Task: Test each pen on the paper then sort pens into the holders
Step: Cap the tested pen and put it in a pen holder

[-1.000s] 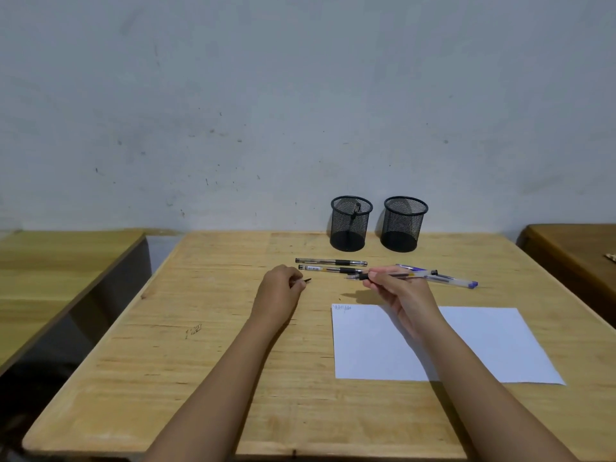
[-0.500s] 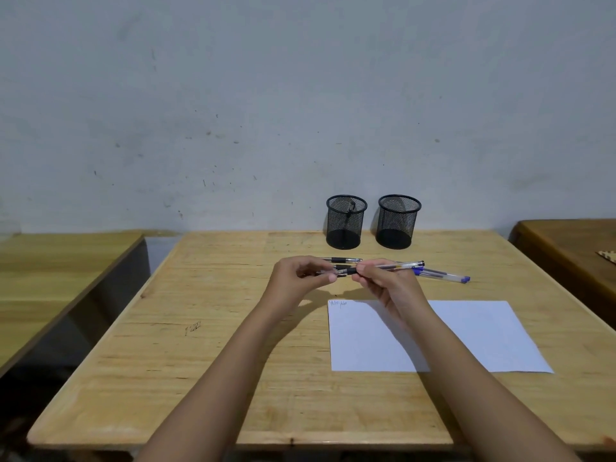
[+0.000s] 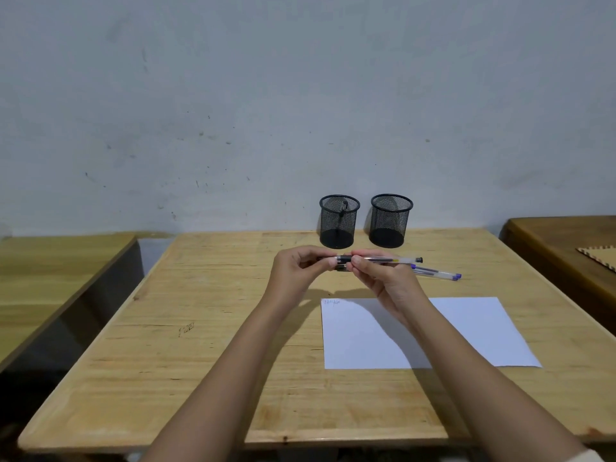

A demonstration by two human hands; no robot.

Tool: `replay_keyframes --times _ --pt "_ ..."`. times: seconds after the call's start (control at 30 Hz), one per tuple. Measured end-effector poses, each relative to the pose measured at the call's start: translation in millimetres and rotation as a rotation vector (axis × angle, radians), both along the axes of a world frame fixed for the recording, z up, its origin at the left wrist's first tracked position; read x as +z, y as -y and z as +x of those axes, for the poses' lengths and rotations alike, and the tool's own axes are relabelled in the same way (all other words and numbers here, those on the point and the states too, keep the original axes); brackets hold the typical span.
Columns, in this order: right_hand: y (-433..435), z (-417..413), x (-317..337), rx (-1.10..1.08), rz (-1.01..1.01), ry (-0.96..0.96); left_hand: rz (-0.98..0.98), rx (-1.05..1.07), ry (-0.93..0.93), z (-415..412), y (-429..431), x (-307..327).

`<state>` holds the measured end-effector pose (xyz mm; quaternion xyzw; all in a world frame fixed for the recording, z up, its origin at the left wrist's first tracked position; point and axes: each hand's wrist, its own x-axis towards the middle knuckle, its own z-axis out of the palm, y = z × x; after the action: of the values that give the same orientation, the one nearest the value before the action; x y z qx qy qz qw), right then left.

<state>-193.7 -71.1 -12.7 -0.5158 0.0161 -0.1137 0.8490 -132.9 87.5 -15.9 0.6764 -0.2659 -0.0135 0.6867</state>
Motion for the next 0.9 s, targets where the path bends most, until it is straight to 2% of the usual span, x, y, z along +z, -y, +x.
replay_keyframes --times 0.1,0.2,0.33,0.4,0.6,0.67,0.77,0.9 --pt "1.9 -1.3 1.8 0.02 0.027 0.005 0.024 -0.013 0.013 2.5 0.4 5.6" --pt "13.4 -0.4 12.7 0.038 -0.054 -0.004 0.035 -0.038 -0.005 6.0 -2.7 10.2" --pt "37.3 -0.1 18.0 -0.041 -0.148 0.007 0.072 -0.013 -0.045 13.0 -15.0 17.6" --pt "46.8 0.2 16.7 -0.035 -0.332 0.011 0.119 -0.024 -0.042 16.9 -20.6 19.5" --pt "48.0 13.4 25.8 0.021 -1.051 -0.027 0.19 0.028 0.049 35.6 -14.8 41.8" --pt "42.4 19.0 30.4 0.059 -1.167 -0.021 0.168 0.024 0.084 41.6 -7.9 55.5" --pt "34.9 30.2 30.5 0.07 -1.138 0.004 0.126 -0.014 0.126 49.6 6.7 74.5" --pt "32.7 50.5 21.1 -0.022 -0.875 0.013 0.041 -0.058 0.176 58.9 28.1 86.6"
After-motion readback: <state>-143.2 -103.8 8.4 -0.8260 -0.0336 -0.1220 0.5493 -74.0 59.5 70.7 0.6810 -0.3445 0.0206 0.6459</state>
